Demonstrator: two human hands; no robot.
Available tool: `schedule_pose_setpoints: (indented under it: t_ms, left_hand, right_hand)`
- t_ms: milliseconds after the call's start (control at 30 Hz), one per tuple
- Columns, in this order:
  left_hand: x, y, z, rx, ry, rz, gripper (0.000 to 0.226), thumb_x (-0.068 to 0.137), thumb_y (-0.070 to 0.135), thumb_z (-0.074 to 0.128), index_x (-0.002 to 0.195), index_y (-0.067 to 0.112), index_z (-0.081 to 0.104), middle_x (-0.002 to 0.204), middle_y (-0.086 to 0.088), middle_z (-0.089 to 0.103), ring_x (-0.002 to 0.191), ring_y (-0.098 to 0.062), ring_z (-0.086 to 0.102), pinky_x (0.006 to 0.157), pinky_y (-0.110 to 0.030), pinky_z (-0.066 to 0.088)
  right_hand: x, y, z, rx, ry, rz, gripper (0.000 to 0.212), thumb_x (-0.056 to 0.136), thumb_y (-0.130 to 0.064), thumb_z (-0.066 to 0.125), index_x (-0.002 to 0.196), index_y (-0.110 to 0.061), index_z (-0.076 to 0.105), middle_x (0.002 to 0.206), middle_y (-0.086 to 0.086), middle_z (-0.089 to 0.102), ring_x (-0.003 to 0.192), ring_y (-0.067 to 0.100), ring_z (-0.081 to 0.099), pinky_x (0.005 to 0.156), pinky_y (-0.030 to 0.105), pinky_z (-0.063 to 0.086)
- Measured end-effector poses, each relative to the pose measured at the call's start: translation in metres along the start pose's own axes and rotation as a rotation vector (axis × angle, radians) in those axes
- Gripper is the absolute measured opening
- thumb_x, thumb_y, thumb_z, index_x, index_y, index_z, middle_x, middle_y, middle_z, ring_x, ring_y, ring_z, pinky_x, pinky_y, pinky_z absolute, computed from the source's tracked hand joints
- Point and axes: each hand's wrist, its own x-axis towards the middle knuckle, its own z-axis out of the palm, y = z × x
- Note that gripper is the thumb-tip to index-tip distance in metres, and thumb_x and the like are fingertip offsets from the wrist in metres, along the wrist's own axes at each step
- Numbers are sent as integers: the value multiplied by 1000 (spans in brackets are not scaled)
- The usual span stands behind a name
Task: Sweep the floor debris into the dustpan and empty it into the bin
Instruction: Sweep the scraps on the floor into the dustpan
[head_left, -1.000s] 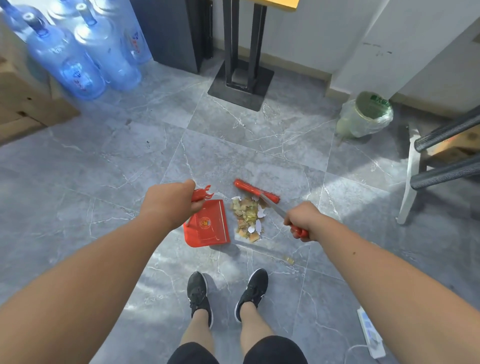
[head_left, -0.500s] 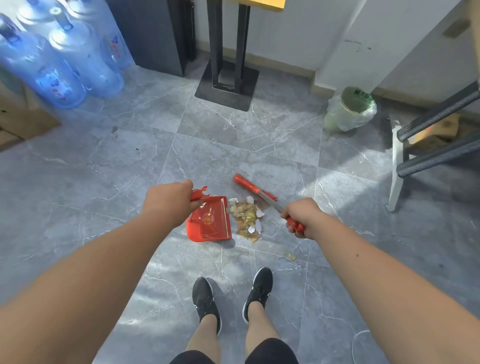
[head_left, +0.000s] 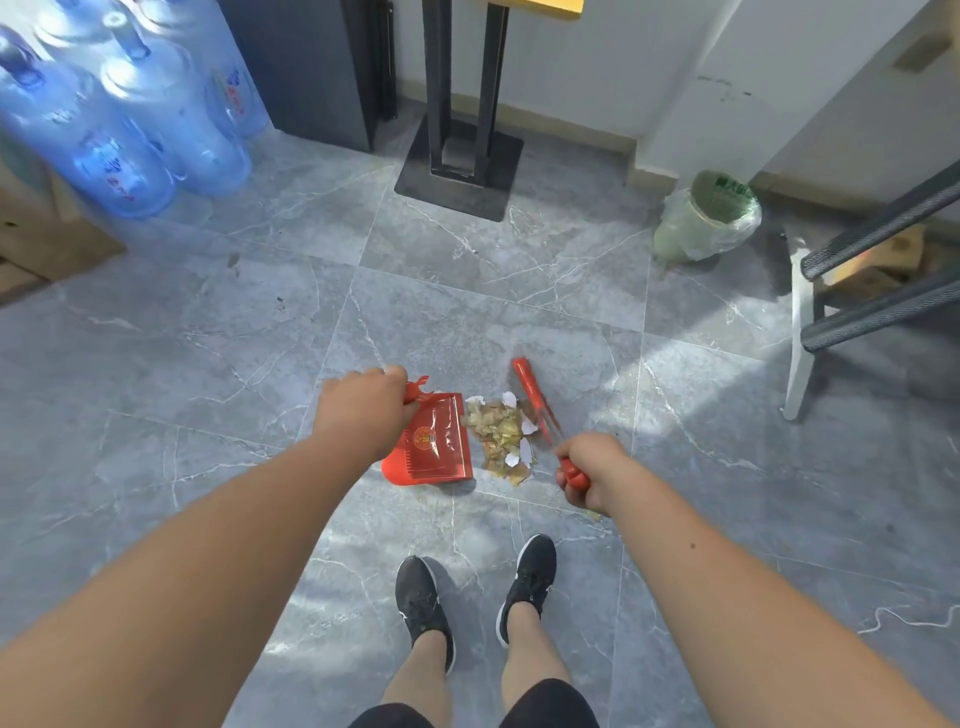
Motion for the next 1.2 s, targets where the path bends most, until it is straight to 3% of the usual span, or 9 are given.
schedule_pose_setpoints:
  t_ms: [100,233,300,433,733,1200]
  left_hand:
    - [-2,9,-2,1,5,35,38,99,55,41,103,18,51,100,-4,61,94,-30,61,76,-41,43]
    - [-7,17,-1,-30,-18,52,33,101,51,42,104,18,47,93,-3,53,73,-26,52,60,-36,40]
    - [-8,16,0,-34,-30,52,32,101,50,42,104,18,47,89,-1,48,72,-26,53,58,-36,40]
    - [-8,8,3,-52,-35,41,32,101,53,43,102,21,46,88,0,47,78,-28,62,57,-36,41]
    - [-16,12,7,-12,-13,57,32,101,52,43,104,20,46,90,-2,52,76,-29,62,55,-35,42]
    - [-24,27,6,-2,-19,83,28,101,47,46,103,19,45,87,-2,49,68,-26,57,54,-35,43]
  right_hand:
    - [-2,17,14,16,-29,23,10,96,3,45,93,-4,52,50,6,43,44,14,40,33,14,30]
    - [1,40,31,5,-50,23,22,94,4,48,115,1,55,58,7,42,38,14,41,35,16,31]
    - [1,47,37,-38,-58,26,28,93,5,50,120,1,54,58,7,44,34,14,41,36,17,33]
    - [-7,53,40,-103,-70,17,25,92,8,50,116,1,57,56,6,42,35,14,41,38,17,34]
    - [-18,62,50,-196,-147,-2,26,91,6,53,115,0,58,55,5,42,39,15,42,39,17,34]
    - [-33,56,58,-71,-227,17,14,93,5,53,105,0,58,55,5,43,38,9,39,34,15,31]
